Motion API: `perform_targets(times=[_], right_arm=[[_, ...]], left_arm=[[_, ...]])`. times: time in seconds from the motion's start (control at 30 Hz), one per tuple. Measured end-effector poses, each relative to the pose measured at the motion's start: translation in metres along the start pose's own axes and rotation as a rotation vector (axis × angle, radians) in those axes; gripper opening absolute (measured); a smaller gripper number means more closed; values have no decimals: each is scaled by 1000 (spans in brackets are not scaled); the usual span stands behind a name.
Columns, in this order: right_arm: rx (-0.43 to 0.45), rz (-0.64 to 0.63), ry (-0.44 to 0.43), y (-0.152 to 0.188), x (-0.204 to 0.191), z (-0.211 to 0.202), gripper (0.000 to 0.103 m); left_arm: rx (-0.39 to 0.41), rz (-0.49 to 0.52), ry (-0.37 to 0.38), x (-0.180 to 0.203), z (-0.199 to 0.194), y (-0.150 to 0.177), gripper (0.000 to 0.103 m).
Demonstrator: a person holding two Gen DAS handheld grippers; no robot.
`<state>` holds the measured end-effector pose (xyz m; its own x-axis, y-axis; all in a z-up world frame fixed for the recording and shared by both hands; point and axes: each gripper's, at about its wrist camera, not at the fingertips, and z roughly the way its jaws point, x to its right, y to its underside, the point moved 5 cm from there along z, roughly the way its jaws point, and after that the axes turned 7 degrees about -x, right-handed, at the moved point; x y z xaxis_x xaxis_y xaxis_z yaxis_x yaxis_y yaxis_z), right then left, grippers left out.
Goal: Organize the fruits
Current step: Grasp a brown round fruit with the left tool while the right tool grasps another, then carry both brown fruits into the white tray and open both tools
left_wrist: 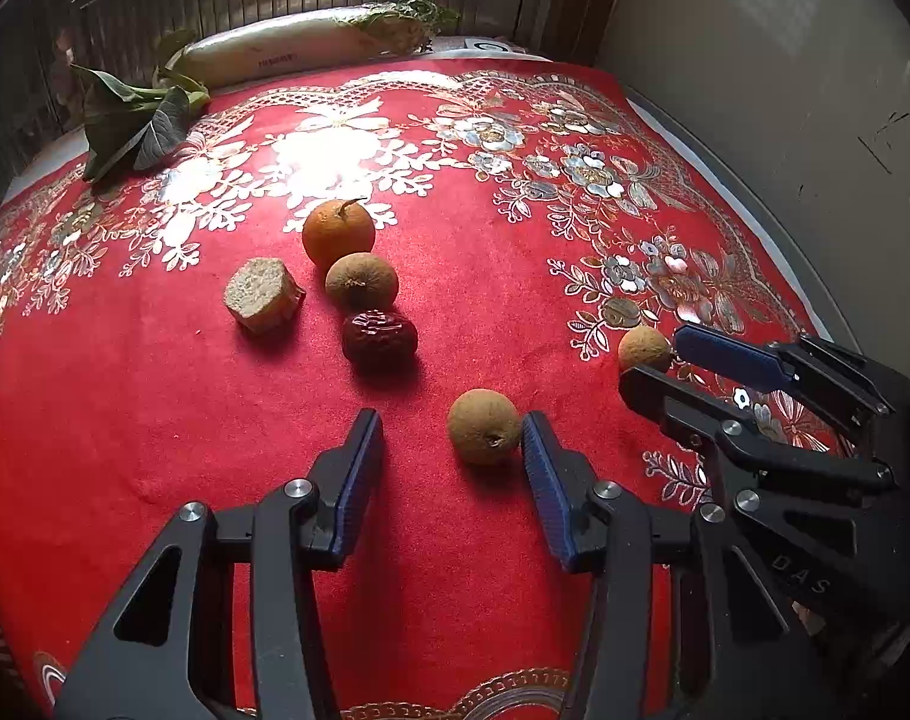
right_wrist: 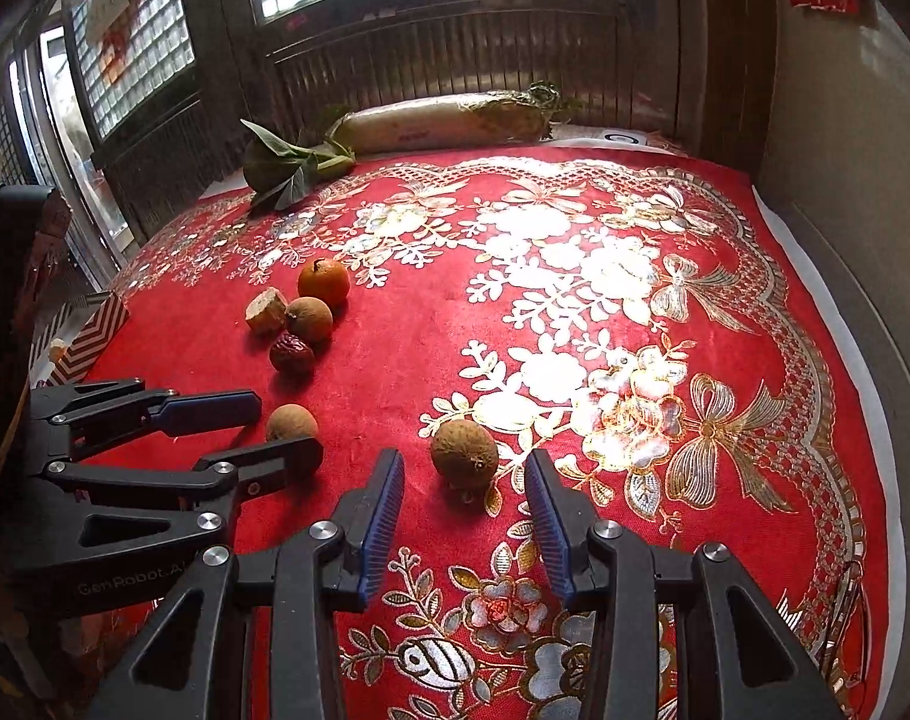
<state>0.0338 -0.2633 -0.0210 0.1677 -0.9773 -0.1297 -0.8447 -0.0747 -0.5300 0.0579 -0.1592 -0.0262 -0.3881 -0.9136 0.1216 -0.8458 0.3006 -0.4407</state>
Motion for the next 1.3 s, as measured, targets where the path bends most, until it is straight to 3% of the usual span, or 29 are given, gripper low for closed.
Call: perform_targets(times=[0.07, 0.13, 0.4, 0.8, 1.3], right_arm=[[-20, -12, 2, -1, 0, 8, 38], [-16, -20, 18, -4, 1, 10, 23], [21, -17, -8, 2, -10, -6, 23], [50, -108, -105, 5, -93, -17, 23], [36, -248, -175, -7, -187, -6, 23]], left_arm=[[5, 6, 0, -1, 0, 0, 36], [9, 15, 0, -1, 0, 1, 23], [16, -15, 8, -21, -18, 16, 23], [93, -83, -155, -78, -57, 50, 23], [193, -189, -263, -147, -107, 77, 23]])
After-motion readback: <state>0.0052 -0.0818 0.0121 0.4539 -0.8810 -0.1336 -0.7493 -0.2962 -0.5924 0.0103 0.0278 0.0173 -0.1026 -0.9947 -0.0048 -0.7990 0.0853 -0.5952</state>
